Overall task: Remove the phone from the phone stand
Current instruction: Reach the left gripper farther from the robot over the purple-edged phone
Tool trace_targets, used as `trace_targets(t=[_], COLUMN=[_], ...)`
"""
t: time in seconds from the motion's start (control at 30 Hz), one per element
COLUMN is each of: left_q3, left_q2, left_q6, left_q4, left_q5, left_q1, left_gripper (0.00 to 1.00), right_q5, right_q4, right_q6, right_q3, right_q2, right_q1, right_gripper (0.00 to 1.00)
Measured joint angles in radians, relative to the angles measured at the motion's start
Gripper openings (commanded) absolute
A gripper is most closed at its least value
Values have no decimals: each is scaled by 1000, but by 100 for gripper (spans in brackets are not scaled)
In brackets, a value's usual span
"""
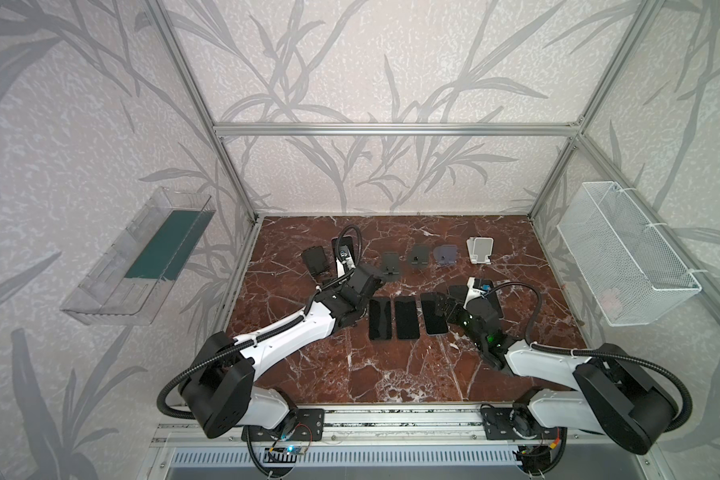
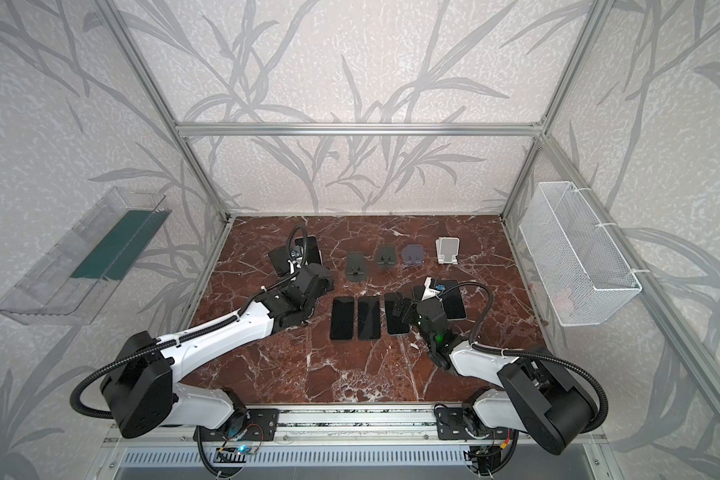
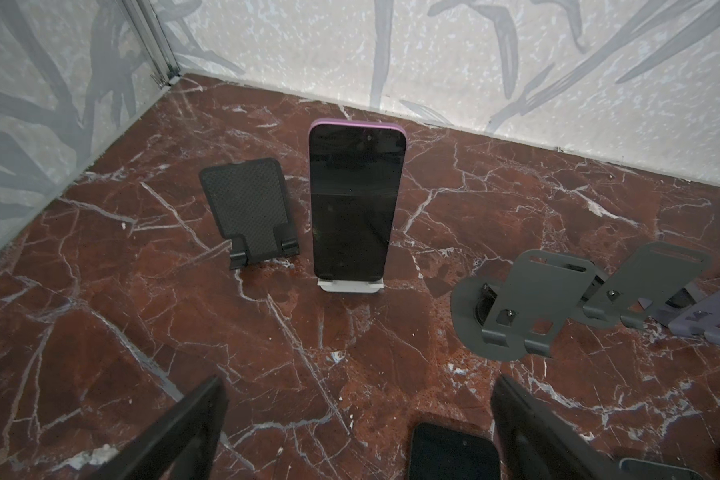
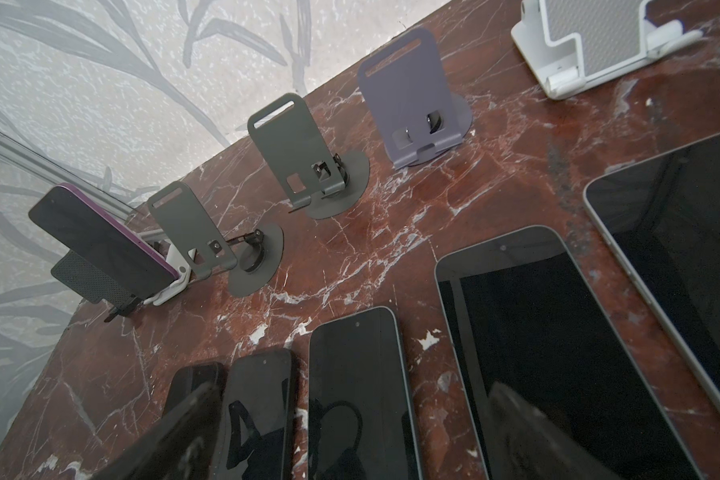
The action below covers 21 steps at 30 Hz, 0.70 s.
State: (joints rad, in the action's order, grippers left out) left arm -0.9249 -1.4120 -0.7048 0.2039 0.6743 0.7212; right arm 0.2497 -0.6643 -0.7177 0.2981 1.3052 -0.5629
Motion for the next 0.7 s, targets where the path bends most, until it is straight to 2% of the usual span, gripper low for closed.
trace_targets(t=[0.2,0.4,0.53,0.7], left_q3=[17,134,145,190], left_q2=[5,126,164,225], left_q6=[-33,-24,-29,-40], left_q4=[18,10,11,-29], left_q5=[-21,3,26,31], left_q1=[-2,-2,-2,-2], left_gripper=[99,99,99,99], right_q5=[-13,-20,-16,-67], right_q4=[9,15,19,-1], right_q6=[0,11,38,55], right_q3=[4,10,12,36], right_q2=[5,4,-10,34], right_q1=[0,-7,-31,-39], right_gripper=[99,99,100,100])
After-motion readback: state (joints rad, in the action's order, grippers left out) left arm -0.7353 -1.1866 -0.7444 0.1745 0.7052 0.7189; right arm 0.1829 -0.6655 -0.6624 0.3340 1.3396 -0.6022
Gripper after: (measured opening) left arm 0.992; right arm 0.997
